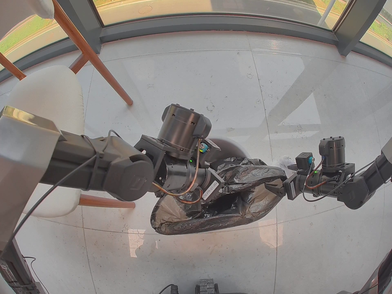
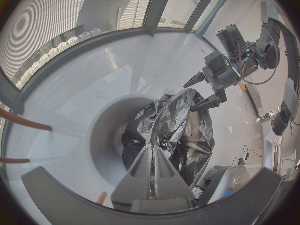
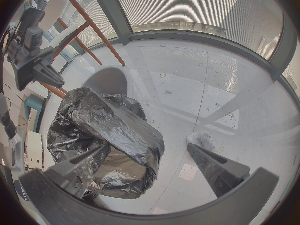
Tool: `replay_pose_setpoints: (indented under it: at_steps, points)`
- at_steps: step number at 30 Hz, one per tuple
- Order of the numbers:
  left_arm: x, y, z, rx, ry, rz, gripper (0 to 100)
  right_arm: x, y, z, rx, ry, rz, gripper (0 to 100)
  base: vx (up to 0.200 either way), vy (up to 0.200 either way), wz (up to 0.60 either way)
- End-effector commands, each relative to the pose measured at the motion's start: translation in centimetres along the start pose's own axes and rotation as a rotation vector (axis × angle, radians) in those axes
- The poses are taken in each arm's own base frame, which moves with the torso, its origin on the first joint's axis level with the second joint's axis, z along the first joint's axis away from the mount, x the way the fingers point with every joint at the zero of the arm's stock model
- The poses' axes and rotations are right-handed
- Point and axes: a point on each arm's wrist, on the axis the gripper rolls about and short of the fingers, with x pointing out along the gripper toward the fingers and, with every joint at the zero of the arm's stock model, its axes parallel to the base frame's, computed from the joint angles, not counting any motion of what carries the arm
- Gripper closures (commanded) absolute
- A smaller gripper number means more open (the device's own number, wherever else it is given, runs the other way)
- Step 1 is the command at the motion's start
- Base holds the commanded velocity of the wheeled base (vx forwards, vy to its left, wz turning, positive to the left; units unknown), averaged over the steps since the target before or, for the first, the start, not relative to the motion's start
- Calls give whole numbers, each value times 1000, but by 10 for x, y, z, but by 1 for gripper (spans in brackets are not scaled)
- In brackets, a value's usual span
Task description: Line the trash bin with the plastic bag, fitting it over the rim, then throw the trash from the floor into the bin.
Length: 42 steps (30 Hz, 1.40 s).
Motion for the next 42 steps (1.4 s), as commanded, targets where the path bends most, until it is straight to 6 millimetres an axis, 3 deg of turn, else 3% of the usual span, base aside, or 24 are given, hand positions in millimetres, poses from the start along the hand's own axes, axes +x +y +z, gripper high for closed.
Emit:
replay_pose_setpoints:
  at_steps: [1, 19, 24, 34, 42]
  points:
    - [18, 2, -15, 37, 13, -50, 100, -3, 0, 2, 0, -10, -2, 0, 0, 0, 0]
    - [47, -6, -36, 73, 67, -144, 100, -19, 0, 16, -9, -67, -16, 0, 0, 0, 0]
    - [59, 1, -42, 61, 64, -126, 100, -22, 0, 18, -11, -79, -21, 0, 0, 0, 0]
    - [61, 16, -32, 34, -48, -66, 100, -44, -2, 35, 25, -158, -44, 0, 0, 0, 0]
    - [40, 35, -4, 26, -142, -14, 100, -57, -3, 42, 47, -195, -60, 0, 0, 0, 0]
